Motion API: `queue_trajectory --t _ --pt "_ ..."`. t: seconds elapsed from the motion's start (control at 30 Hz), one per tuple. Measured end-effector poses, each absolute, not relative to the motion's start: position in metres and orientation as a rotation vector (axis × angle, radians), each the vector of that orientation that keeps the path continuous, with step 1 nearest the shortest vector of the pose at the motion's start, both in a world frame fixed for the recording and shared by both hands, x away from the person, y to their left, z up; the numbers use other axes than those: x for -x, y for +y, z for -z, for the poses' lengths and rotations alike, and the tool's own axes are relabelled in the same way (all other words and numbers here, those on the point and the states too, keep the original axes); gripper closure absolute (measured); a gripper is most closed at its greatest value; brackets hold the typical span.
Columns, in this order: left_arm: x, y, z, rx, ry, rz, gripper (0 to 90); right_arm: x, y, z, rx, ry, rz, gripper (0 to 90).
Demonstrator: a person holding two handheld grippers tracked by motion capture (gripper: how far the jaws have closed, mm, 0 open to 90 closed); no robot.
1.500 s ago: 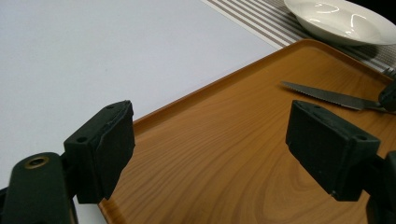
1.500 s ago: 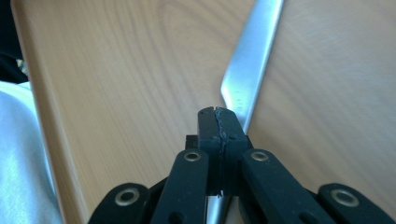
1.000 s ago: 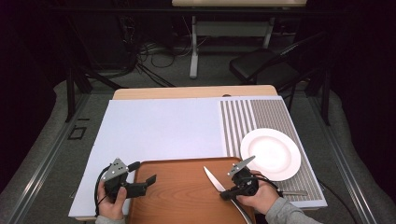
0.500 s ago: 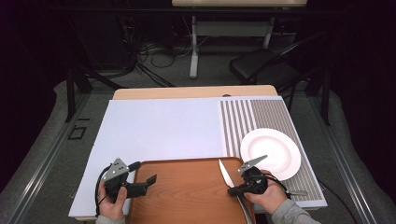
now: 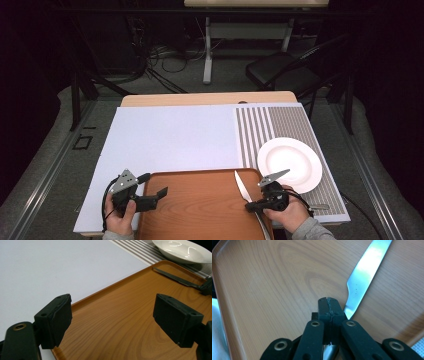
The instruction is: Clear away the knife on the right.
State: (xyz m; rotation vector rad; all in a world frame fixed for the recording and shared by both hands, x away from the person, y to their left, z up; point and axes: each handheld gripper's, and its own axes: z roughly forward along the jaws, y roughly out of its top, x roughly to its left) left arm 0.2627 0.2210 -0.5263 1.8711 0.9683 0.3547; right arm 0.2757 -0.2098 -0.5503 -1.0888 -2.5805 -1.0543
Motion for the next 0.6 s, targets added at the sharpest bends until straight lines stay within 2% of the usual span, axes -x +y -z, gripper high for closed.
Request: queue_trajectory --t 0.13,0.17,0.33,0.6 --pt "-0.263 0.221 0.526 -1.870 0.968 -0.354 16.0 -0.276 -0.209 0.549 1.076 -2.596 1.066 90.0" --pt "-0.263 0.221 0.526 -1.871 0.968 -0.355 16.0 -0.279 -0.211 0.543 1.036 -2.623 0.971 90.0" --pt "-0.263 0.222 0.526 -1.871 0.969 -0.357 16.0 -0.289 -0.200 0.541 1.064 -2.604 1.129 90.0" --pt "-0.263 0.222 0.526 -1.872 0.968 -0.358 16.0 -0.314 -0.184 0.543 1.090 -2.637 1.133 90.0"
